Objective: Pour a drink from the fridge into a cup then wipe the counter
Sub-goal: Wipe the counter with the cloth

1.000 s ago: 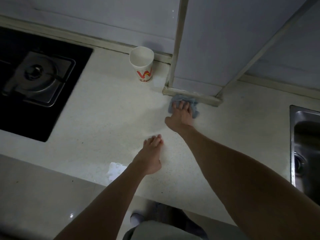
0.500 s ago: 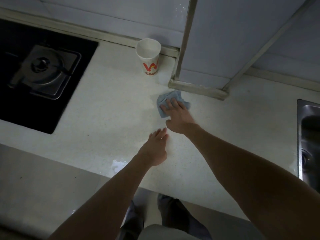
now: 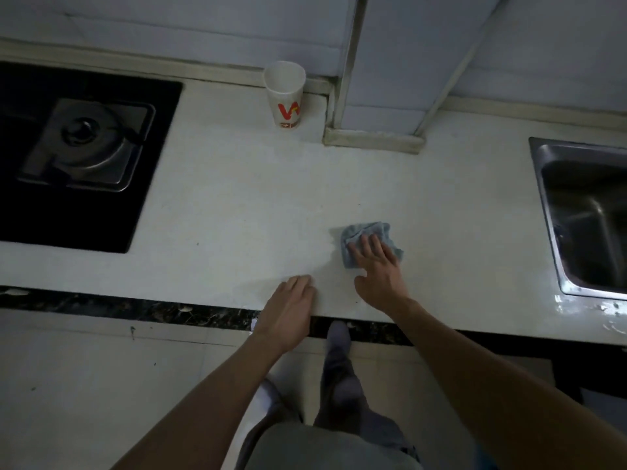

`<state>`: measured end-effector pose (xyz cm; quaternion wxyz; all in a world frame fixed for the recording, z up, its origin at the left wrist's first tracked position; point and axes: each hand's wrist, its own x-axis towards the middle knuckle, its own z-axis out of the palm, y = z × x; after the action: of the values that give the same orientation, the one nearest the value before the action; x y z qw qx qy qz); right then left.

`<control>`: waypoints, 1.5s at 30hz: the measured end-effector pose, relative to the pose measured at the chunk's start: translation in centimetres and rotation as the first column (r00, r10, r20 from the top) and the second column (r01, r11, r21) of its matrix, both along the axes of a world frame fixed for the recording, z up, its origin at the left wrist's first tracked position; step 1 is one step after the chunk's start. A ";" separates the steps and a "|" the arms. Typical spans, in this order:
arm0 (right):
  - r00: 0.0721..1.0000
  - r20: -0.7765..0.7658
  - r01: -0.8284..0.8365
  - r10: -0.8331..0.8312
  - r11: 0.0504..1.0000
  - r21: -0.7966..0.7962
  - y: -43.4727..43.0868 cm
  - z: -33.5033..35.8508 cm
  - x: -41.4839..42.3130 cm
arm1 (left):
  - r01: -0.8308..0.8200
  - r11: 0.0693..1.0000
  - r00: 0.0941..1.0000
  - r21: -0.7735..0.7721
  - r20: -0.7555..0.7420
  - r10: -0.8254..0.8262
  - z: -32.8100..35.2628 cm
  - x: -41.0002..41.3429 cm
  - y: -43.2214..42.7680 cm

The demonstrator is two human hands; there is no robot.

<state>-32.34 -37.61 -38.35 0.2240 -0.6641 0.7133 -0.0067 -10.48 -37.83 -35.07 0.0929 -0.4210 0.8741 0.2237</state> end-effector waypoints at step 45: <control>0.996 -0.041 -0.073 0.077 0.991 0.111 -21.3 1.2 9.2 | -0.196 0.979 0.976 0.053 -0.082 0.200 -0.2 3.5 -15.5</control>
<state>-23.16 -58.96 -37.17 0.2439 -0.6772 0.6920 0.0556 -7.03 -53.29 -35.28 0.0411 -0.4938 0.8257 0.2695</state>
